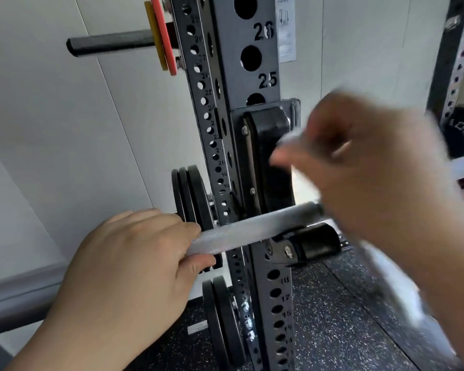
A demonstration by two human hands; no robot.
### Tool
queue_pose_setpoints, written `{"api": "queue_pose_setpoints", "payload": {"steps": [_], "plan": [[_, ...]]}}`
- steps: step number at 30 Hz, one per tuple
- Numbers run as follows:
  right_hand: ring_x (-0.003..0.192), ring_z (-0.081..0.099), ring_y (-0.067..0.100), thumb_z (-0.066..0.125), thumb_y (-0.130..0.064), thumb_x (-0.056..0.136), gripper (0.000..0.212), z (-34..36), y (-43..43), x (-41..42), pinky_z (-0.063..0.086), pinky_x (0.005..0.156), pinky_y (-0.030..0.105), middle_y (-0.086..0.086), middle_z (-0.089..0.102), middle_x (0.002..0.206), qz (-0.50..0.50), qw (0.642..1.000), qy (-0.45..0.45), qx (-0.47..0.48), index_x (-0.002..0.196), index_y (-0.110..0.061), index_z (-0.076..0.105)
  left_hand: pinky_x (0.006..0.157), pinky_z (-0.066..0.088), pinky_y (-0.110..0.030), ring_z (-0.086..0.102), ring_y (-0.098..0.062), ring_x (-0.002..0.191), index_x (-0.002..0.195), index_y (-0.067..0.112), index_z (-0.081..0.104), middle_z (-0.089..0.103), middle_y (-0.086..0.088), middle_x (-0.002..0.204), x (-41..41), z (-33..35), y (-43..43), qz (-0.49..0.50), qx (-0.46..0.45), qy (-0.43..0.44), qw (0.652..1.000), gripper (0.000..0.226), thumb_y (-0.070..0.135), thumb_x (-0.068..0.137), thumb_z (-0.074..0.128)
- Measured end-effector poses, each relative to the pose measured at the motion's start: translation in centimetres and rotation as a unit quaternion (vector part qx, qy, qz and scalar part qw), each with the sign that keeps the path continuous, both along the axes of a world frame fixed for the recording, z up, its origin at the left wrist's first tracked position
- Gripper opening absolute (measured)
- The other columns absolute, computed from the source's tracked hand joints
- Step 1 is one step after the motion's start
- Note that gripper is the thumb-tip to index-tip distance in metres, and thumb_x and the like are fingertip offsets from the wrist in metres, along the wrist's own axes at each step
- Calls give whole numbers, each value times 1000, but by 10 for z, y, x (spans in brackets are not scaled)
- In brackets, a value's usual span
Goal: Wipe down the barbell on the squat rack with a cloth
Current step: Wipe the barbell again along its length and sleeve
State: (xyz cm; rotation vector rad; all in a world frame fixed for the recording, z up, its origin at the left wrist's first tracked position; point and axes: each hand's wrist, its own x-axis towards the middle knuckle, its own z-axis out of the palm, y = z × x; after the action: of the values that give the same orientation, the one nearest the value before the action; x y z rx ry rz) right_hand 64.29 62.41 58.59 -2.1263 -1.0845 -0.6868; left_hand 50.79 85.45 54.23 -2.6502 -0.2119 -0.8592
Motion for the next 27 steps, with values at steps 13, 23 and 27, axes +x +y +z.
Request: {"api": "queue_pose_setpoints", "payload": {"steps": [13,23,27], "plan": [[103,58,-15,67,-34,98,21,-4,52,27,46,95,9,-29,69,105,213,955,52,-201,105,-50,79,46,28,-20,52,-4,50,79,47,70,51,22,53,8,8,-2,53,-58,24,997,46,80,77,38],[80,63,-14,63,-49,89,16,-14,18,70,46,67,15,-40,68,83,90,983,86,-136,77,-50,74,53,11,-21,34,-15,38,59,33,44,35,12,43,22,6,-22,35,-17,-6,999,53,82,81,40],[89,65,-17,65,-48,88,12,-14,21,63,43,74,9,-42,69,89,168,974,109,-107,83,-50,76,56,5,-18,27,-15,38,56,32,49,35,12,40,23,8,-24,46,-18,-8,999,53,78,81,40]]}}
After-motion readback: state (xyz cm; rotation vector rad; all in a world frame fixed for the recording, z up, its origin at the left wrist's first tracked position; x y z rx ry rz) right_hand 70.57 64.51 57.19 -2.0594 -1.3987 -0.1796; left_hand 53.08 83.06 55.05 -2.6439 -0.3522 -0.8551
